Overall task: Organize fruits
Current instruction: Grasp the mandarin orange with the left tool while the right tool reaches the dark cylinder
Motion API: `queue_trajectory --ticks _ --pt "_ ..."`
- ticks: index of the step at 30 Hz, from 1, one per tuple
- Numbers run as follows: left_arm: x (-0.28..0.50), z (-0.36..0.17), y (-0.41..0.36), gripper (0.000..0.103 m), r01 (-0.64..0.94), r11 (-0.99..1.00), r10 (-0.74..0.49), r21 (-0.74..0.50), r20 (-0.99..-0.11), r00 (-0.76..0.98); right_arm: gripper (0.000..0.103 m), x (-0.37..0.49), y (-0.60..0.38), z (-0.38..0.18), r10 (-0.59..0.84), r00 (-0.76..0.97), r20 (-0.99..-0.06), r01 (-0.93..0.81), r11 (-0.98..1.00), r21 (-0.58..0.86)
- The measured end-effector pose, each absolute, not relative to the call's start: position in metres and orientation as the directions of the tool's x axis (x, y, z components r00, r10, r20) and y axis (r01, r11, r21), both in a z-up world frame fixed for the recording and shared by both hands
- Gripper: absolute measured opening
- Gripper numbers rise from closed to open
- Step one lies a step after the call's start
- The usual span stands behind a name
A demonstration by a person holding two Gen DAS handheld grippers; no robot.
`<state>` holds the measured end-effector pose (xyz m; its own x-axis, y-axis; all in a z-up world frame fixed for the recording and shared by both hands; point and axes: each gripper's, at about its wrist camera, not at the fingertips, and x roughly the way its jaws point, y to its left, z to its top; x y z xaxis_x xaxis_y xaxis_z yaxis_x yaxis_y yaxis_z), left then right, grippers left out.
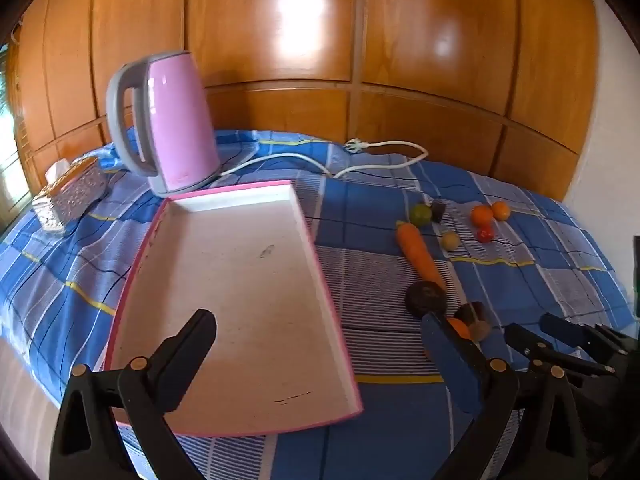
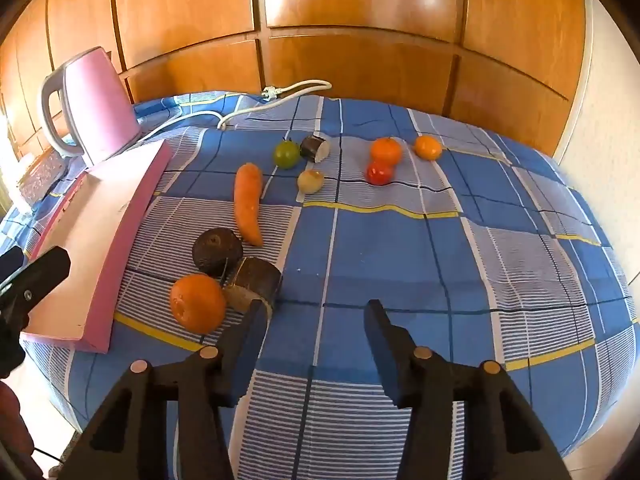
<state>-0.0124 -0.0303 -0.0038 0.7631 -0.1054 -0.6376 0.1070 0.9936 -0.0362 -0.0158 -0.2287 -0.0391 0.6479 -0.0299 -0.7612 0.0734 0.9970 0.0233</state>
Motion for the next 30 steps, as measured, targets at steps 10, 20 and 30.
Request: queue_trajectory --ticks 10,20,30 --pt "-0.011 -0.01 -0.062 0.076 0.312 0.947 -0.281 -0.077 -0.667 0.69 0.05 -0.016 -0.241 -0.039 0.02 0.627 -0.779 0.084 0.992 0.093" --pt "-0.001 -0.028 -0.096 0.06 0.421 0.905 -0.326 -0.059 -0.732 0.598 0.05 -0.016 -0.25 -0.042 0.006 0.635 -0.772 0.098 0.991 0.088" --pt "0.008 -0.041 -0.114 0.06 0.451 0.891 -0.327 -0.053 -0.764 0.557 0.051 -0.016 -0.265 -0.046 -0.01 0.63 -0.776 0.137 0.986 0.098"
